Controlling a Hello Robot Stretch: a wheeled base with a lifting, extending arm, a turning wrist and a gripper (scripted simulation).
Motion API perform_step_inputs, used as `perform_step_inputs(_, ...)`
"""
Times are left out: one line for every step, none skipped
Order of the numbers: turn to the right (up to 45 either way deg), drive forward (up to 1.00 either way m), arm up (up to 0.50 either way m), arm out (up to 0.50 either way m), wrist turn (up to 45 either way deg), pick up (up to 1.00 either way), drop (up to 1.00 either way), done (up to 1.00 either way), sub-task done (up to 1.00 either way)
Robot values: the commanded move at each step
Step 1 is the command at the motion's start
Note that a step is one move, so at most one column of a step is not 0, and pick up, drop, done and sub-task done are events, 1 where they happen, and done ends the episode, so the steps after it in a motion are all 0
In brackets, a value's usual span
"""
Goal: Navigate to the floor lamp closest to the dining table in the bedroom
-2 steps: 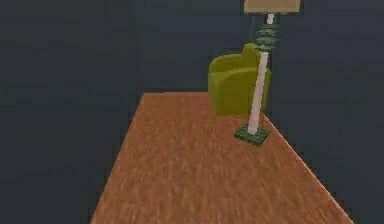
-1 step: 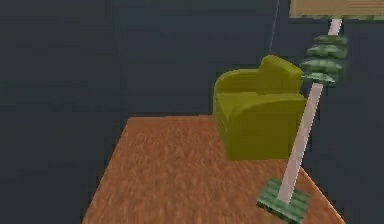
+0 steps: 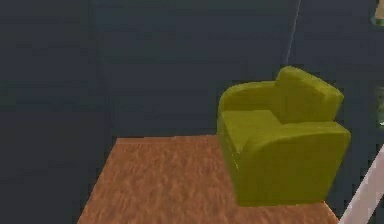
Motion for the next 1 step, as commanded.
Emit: perform_step_inputs(-45.0, 0.00, 0.00, 0.00, 0.0, 0.00, 0.00, 0.00, 0.00)
